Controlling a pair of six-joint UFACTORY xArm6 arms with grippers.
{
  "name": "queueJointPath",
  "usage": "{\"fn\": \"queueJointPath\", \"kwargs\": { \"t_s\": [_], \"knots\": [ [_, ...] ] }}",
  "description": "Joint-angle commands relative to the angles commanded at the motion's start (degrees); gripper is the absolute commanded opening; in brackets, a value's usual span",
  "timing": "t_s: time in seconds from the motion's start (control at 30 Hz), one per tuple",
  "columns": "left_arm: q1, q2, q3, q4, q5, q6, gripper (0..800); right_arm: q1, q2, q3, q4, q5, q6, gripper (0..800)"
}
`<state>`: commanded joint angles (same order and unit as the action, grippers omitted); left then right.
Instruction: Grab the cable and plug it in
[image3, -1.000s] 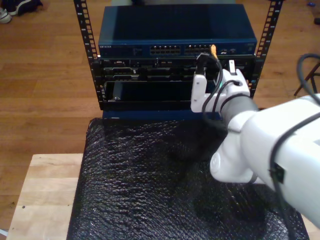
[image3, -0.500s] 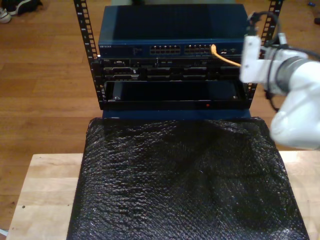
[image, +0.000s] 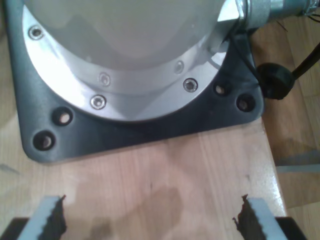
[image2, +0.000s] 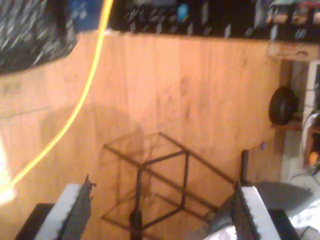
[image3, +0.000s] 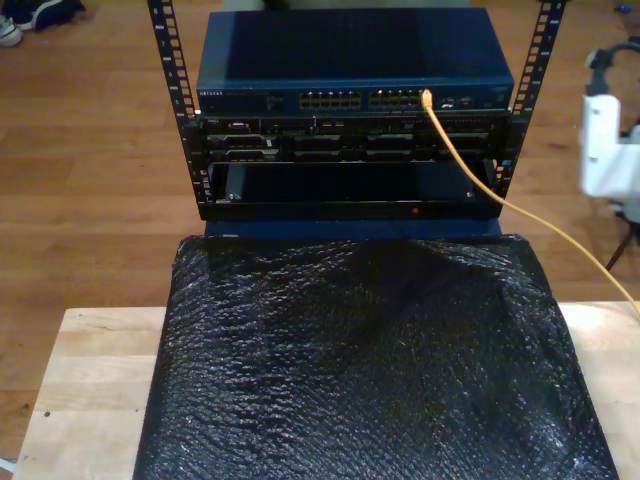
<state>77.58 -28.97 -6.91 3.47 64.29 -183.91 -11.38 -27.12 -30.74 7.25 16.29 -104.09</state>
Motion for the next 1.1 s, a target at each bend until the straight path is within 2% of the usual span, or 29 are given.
{"fn": "queueJointPath", "kwargs": {
  "t_s": [0.4, 0.8, 1.1],
  "knots": [
    [0.0, 0.0, 0.0, 0.0, 0.0, 0.09, 800, -18.02, -8.18, 0.18, 0.26, 22.68, -19.08, 788],
    [0.0, 0.0, 0.0, 0.0, 0.0, 0.09, 800, -35.96, -10.37, 0.62, 0.18, 40.18, -36.57, 791],
    [0.0, 0.0, 0.0, 0.0, 0.0, 0.09, 800, -48.79, -11.6, 2.99, 0.18, 47.47, -52.57, 792]
  ]
}}
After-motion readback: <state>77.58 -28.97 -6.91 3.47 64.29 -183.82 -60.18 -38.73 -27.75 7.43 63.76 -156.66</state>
